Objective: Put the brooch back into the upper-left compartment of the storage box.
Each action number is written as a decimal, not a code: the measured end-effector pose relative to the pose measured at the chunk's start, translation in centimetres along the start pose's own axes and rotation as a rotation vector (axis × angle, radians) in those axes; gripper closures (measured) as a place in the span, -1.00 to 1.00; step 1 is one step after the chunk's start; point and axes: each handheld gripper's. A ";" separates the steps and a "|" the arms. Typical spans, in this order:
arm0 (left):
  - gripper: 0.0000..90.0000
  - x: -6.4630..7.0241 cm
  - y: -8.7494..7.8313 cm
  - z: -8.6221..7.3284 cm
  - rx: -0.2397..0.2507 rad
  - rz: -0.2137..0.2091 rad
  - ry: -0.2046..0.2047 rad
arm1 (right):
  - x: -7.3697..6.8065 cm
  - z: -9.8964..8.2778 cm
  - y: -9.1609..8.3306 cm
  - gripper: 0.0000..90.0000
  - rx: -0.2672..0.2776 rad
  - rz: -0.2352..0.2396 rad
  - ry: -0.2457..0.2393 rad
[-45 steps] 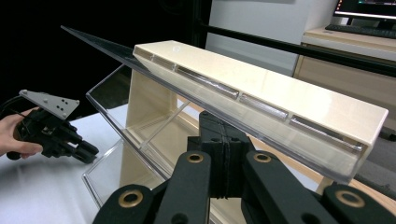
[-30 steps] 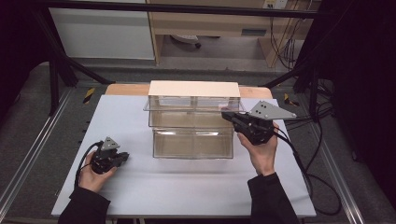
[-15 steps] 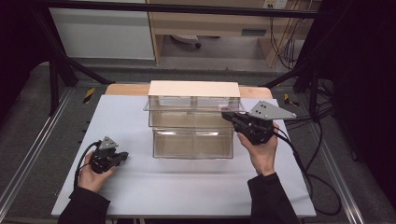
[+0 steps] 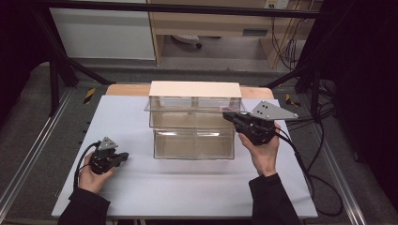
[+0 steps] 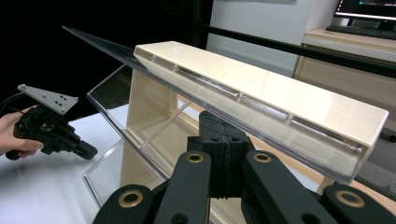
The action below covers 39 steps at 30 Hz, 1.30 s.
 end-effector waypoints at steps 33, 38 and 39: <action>0.97 1.5 -3.1 0.8 0.103 0.005 0.006 | 0.0 0.0 0.0 1.00 -0.003 0.000 0.004; 0.97 1.9 -3.9 1.1 0.131 0.007 0.005 | 0.0 0.0 0.1 1.00 -0.004 0.000 0.006; 0.97 2.0 -4.0 1.1 0.137 0.007 0.006 | 0.0 0.0 0.1 1.00 -0.004 0.000 0.006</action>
Point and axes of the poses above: each handheld gripper's, and its own axes: y roughly forward along the jaws, z roughly out of its top, x roughly to its right, and after that the axes turned 11 degrees about y, right-handed
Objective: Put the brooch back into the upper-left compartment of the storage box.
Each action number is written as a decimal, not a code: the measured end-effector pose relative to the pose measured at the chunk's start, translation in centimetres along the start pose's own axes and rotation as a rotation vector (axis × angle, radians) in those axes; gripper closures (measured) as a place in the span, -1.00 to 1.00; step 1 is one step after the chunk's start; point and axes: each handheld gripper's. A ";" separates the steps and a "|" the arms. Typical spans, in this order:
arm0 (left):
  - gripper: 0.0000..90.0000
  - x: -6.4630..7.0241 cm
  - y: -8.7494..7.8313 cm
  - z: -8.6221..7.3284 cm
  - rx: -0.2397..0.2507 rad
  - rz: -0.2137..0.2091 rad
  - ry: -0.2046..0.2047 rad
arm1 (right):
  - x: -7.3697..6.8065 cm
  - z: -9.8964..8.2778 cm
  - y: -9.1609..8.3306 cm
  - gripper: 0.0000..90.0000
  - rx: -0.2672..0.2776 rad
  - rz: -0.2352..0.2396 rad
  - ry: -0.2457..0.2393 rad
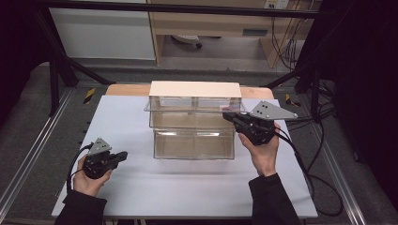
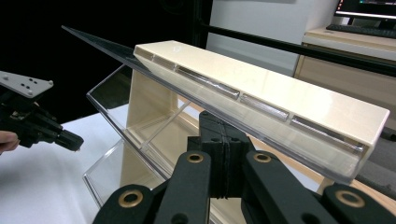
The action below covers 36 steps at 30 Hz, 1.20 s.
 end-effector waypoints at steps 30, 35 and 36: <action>0.97 2.4 -2.9 2.7 0.131 -0.006 0.046 | 0.0 0.0 0.0 1.00 -0.002 -0.002 -0.003; 0.97 2.8 -3.2 3.2 0.151 -0.009 0.051 | 0.0 0.0 0.0 1.00 0.000 -0.001 -0.002; 0.97 2.9 -3.2 3.3 0.154 -0.009 0.051 | 0.0 0.0 0.0 1.00 0.001 -0.001 -0.003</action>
Point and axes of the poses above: each handheld gripper's, and its own axes: y roughly forward along the jaws, z roughly out of its top, x roughly to its right, and after that the axes turned 11 degrees about y, right-handed
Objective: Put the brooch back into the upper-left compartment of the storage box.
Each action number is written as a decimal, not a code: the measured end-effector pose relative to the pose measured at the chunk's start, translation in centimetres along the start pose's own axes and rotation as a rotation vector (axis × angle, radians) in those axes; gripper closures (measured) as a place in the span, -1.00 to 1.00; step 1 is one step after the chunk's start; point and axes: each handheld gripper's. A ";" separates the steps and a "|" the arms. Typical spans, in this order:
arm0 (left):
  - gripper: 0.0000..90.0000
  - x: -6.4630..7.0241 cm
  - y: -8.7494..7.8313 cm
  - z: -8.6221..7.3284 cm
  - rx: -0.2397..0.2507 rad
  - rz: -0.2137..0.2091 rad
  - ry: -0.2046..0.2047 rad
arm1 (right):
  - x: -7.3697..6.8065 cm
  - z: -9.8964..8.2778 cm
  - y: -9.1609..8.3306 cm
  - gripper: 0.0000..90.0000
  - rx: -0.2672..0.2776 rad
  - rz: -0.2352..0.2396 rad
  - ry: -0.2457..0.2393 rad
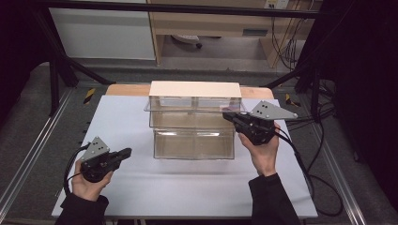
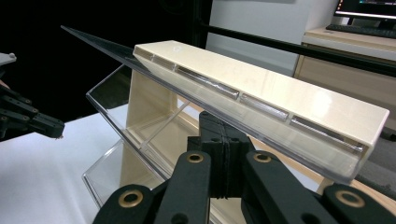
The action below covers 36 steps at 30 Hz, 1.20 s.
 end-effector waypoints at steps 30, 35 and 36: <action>0.97 2.0 -0.5 3.0 0.064 -0.015 0.037 | 0.1 0.0 0.0 1.00 -0.006 -0.005 -0.001; 0.97 2.2 -0.4 3.8 0.079 -0.018 0.044 | 0.1 0.1 0.0 1.00 -0.008 -0.006 -0.003; 0.97 2.3 -0.4 4.0 0.081 -0.018 0.048 | 0.1 0.1 0.0 1.00 -0.007 -0.006 -0.005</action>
Point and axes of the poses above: each handheld gripper's, and its own axes: y roughly forward along the jaws, z roughly out of its top, x roughly to its right, and after that the axes turned 11 degrees about y, right-handed
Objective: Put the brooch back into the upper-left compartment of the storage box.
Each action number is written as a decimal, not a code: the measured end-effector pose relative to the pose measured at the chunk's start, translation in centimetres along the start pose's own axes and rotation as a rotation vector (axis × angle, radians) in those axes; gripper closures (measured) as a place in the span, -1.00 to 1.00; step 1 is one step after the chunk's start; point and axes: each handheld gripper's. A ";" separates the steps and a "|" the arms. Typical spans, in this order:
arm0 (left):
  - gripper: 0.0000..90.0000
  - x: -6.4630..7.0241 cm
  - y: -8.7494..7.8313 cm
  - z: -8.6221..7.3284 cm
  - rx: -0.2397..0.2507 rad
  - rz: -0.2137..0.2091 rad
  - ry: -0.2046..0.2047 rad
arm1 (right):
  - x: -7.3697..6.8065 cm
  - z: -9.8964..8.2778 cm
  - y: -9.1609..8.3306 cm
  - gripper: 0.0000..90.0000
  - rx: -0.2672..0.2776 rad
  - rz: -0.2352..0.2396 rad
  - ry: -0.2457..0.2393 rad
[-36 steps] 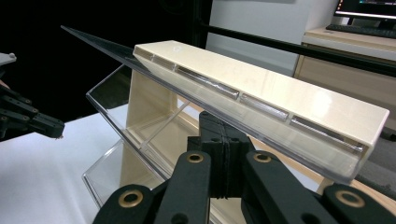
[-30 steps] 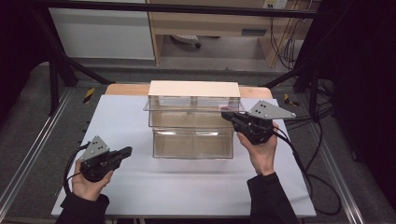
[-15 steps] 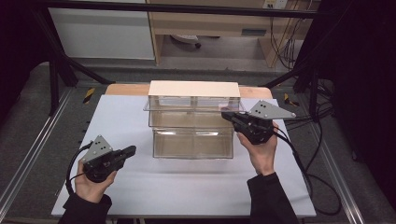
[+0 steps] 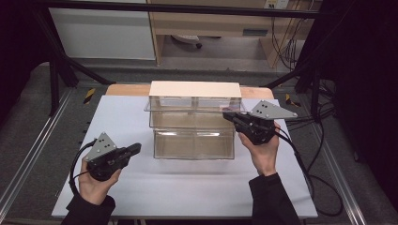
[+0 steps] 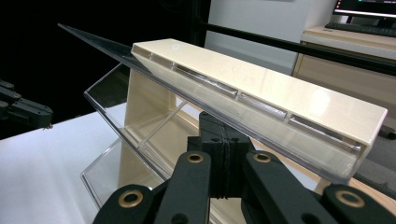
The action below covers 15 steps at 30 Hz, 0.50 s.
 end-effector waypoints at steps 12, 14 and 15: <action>0.97 -0.1 -0.3 1.2 0.033 0.010 0.005 | 0.0 0.1 0.0 1.00 0.002 0.000 0.002; 0.97 -0.2 -0.4 1.5 0.040 0.012 0.004 | 0.0 0.1 0.0 1.00 0.002 0.000 0.001; 0.97 -0.2 -0.4 1.6 0.043 0.013 0.003 | 0.0 0.1 0.0 1.00 0.002 0.000 0.002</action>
Point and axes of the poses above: each handheld gripper's, and its own axes: y roughly forward along the jaws, z roughly out of its top, x roughly to its right, and after that the axes turned 11 degrees about y, right-handed
